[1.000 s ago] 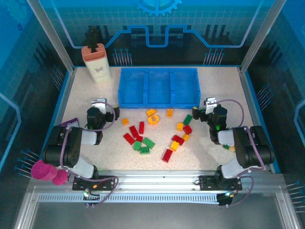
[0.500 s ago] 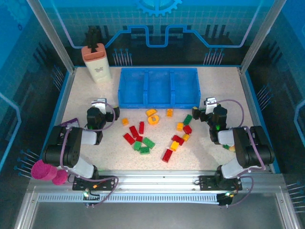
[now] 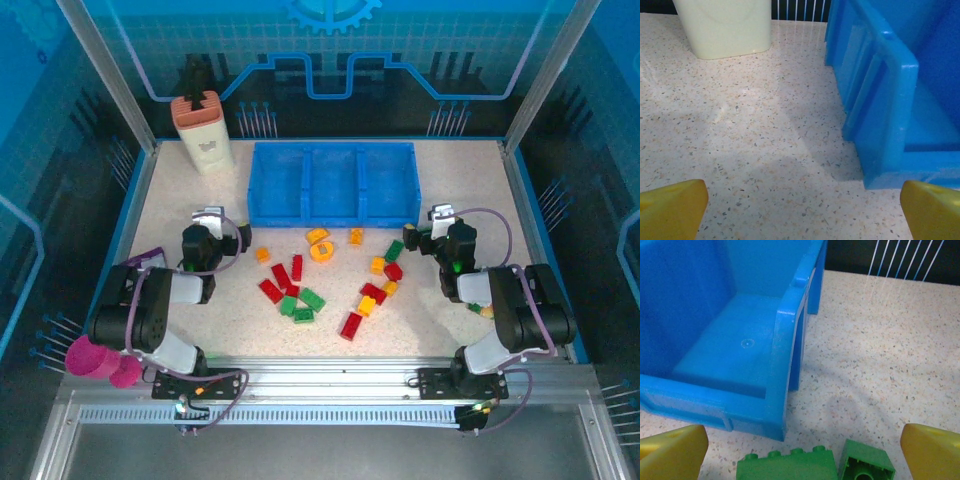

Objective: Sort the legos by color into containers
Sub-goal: Pick up the lego from the middle-right of the table.

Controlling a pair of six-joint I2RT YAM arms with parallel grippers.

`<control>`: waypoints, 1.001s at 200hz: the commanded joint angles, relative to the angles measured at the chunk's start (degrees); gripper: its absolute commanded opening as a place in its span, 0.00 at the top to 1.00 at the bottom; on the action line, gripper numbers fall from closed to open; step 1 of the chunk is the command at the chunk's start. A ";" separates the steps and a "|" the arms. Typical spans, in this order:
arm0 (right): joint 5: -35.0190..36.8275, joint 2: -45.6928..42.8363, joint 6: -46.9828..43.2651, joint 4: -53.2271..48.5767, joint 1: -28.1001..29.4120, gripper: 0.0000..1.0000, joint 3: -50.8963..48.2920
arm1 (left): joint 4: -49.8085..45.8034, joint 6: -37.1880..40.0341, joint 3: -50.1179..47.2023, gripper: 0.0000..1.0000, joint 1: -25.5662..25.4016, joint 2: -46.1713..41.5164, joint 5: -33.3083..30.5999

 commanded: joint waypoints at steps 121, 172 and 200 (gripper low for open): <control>6.83 -17.28 22.91 -82.04 -5.47 0.00 37.92 | -78.19 1.80 45.72 0.01 -9.28 -27.55 4.07; 0.26 -2.06 26.88 -86.78 -8.52 0.09 45.26 | -81.42 3.15 47.88 0.01 -9.37 -24.82 6.33; -0.29 4.35 27.12 -85.55 -8.56 0.16 46.81 | -80.79 3.32 46.76 0.01 -9.38 -23.73 6.42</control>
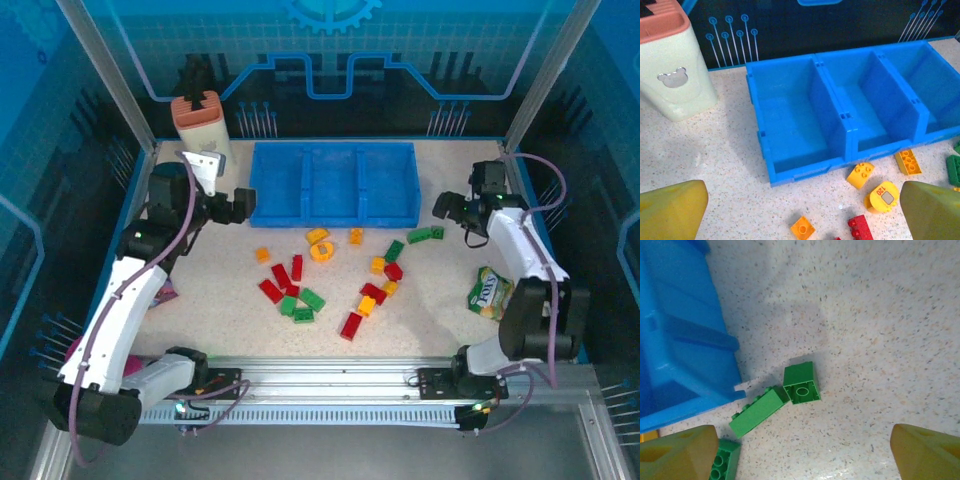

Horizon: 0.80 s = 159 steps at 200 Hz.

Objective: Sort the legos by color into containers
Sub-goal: Pick up the lego from the middle-right of the table.

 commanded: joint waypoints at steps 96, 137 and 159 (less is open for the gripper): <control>-2.30 17.92 -1.13 0.89 -0.50 0.24 6.57 | -1.77 2.37 1.33 0.01 -0.35 4.59 1.34; -1.88 20.91 -1.72 1.08 -0.39 0.29 7.53 | -1.88 2.77 1.51 0.01 -0.34 5.88 1.02; -1.98 22.52 -1.96 0.83 -0.17 0.33 8.18 | -1.91 2.97 1.44 0.01 -0.37 6.05 0.66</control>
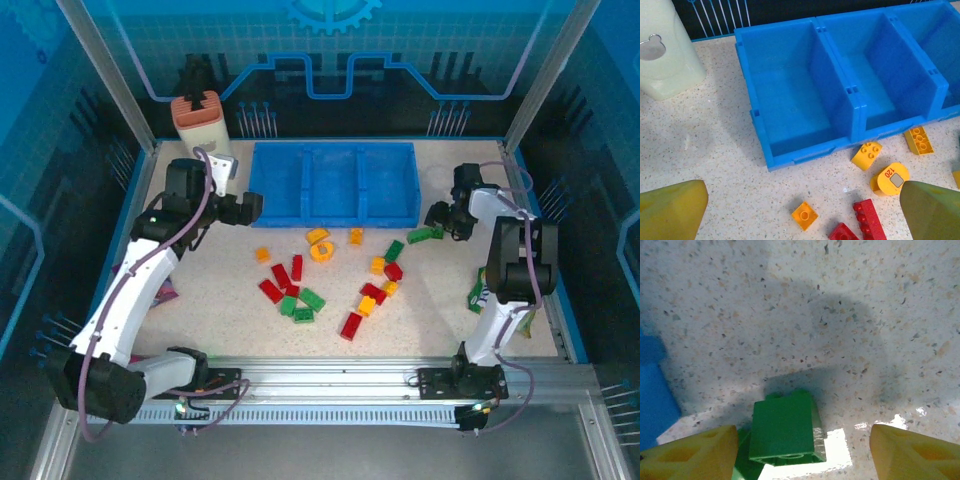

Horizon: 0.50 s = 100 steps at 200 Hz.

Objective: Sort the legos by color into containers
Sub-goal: Pick up the lego from the middle-right of the table.

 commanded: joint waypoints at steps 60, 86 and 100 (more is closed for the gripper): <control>0.21 4.71 -1.26 -1.98 0.34 0.51 3.32 | -0.66 1.75 0.97 0.01 -0.30 0.01 -0.85; 0.36 4.94 -1.63 -3.11 0.58 0.52 3.26 | -0.66 1.85 0.89 0.01 -0.30 -0.24 -1.01; 0.71 4.59 -1.69 -3.27 0.59 0.56 2.68 | -0.66 1.94 0.81 0.01 -0.30 -0.50 -1.19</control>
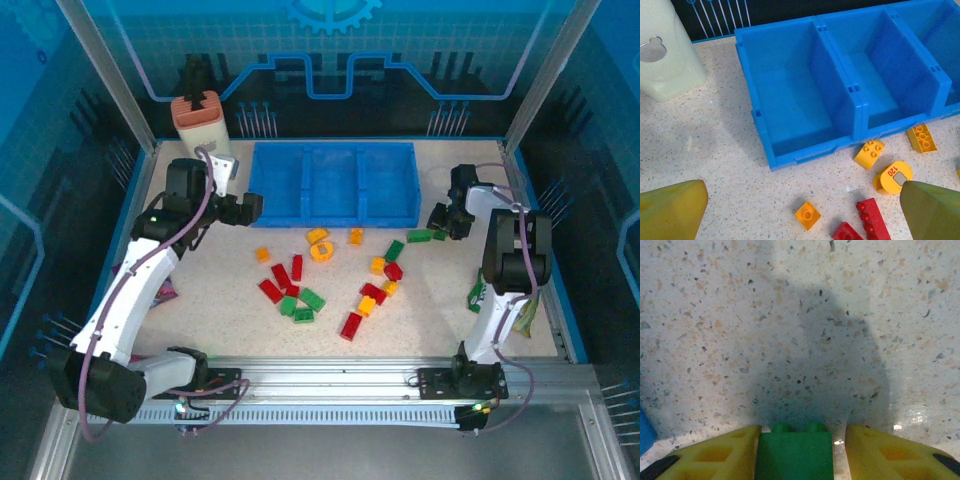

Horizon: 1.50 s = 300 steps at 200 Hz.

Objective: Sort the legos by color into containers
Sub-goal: Pick up the lego from the middle-right of the table, then place the lego in the container.

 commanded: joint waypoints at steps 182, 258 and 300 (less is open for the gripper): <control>6.64 -13.36 -14.71 -5.06 11.00 0.70 19.31 | -0.91 0.96 1.65 0.00 -0.30 -2.35 -0.89; 6.63 12.17 -19.29 -12.95 16.01 0.69 48.40 | 0.22 1.31 0.89 0.01 -0.30 -2.75 -1.35; 5.04 20.06 -18.66 -15.12 16.86 0.68 55.13 | 0.40 1.66 -0.21 0.01 -0.13 -3.60 -2.86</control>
